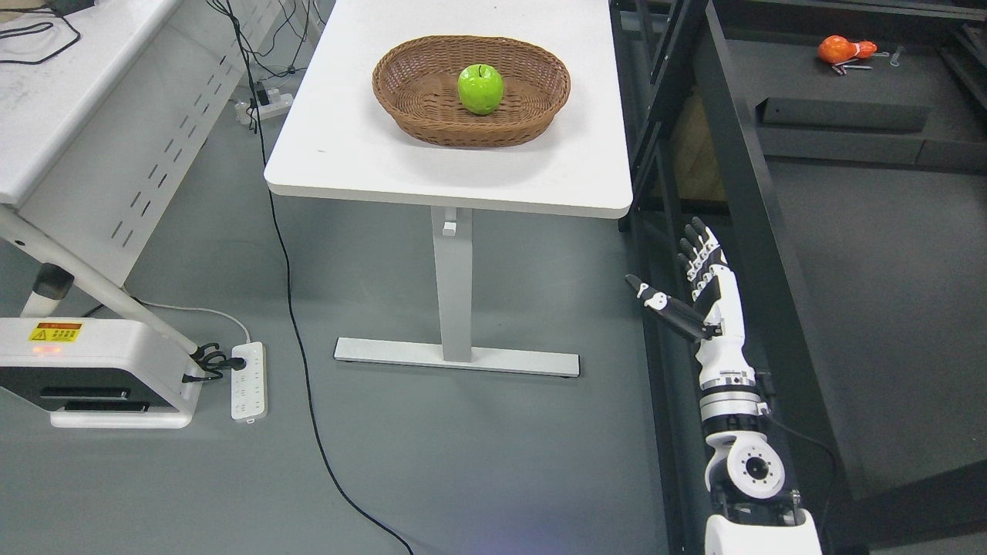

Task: Place green apple on left shelf middle layer
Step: 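Drive toward the table with the wicker basket, right hand raised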

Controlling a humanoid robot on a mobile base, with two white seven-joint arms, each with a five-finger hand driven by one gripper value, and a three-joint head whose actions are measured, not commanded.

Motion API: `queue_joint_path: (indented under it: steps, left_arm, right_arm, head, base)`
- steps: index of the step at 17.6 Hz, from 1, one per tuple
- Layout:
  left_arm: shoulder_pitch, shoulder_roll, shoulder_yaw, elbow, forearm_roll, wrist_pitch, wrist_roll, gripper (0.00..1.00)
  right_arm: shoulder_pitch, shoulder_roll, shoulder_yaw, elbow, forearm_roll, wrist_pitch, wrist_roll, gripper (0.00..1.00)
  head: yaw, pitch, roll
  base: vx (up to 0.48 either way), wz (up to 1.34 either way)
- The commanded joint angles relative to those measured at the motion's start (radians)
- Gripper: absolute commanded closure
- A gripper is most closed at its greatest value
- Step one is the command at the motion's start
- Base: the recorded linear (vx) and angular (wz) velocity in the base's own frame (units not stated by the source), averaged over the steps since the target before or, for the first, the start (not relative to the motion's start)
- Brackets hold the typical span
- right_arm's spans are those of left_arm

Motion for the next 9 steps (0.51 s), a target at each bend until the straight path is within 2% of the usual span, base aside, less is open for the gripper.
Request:
queue_joint_path:
  steps: [1, 9]
  left_arm:
    - [0.0, 0.017, 0.001, 0.0, 0.0, -0.001, 0.0, 0.0]
    - [0.0, 0.017, 0.001, 0.0, 0.0, -0.001, 0.0, 0.0]
  right_arm:
    - [0.018, -0.017, 0.01, -0.001, -0.015, 0.0, 0.001, 0.0]
    - [0.018, -0.017, 0.005, 0.0, -0.014, 0.0, 0.0, 0.0]
  head:
    - [0.0, 0.0, 0.0]
    - [0.0, 0.0, 0.0]
  base:
    - [0.0, 0.0]
    - [0.051, 0.05]
